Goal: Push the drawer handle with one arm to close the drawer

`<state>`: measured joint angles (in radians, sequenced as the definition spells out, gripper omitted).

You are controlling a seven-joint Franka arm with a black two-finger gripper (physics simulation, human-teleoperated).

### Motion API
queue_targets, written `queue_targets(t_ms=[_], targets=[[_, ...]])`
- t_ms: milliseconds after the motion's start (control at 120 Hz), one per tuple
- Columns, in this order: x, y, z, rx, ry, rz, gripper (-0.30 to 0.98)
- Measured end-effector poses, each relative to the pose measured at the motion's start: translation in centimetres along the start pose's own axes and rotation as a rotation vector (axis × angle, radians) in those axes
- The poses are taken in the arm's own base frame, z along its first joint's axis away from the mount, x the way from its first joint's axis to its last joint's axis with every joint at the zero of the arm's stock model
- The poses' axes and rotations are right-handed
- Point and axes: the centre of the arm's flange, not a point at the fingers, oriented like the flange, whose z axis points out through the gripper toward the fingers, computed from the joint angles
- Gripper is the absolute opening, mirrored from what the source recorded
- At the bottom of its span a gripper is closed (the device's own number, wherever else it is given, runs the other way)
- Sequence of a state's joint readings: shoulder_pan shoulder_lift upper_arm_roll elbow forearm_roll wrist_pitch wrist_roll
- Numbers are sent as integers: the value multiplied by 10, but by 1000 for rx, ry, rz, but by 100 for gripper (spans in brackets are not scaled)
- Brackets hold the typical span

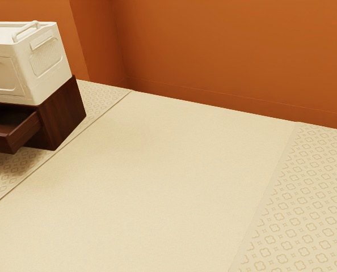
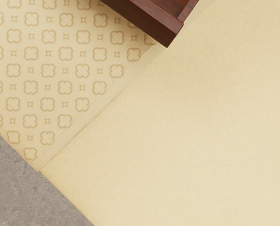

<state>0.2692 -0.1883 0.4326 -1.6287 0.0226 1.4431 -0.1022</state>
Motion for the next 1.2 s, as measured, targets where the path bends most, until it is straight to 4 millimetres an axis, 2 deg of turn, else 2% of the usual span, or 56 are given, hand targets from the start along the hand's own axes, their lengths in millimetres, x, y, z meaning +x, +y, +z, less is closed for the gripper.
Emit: queue_targets(t_ms=[83,133,167,208,258,300,333,417,467,625,750,867,1100,1200], targets=[[-2,2,-5,-1,10,5,69],[-13,2,-29,-13,60,16,69],[-26,4,-58,-25,117,30,69],[-40,22,-89,-21,177,70,69],[-56,57,-107,9,212,139,69],[-67,84,-113,33,226,189,69],[-73,97,-115,48,231,210,68],[-77,109,-111,73,220,227,68],[-77,111,-109,83,213,225,62],[-73,105,-84,149,148,215,24],[-69,88,-59,214,86,200,6],[-57,65,-22,254,22,188,-2],[-19,8,85,243,-41,185,-8],[-7,-12,117,217,-2,193,-9]])
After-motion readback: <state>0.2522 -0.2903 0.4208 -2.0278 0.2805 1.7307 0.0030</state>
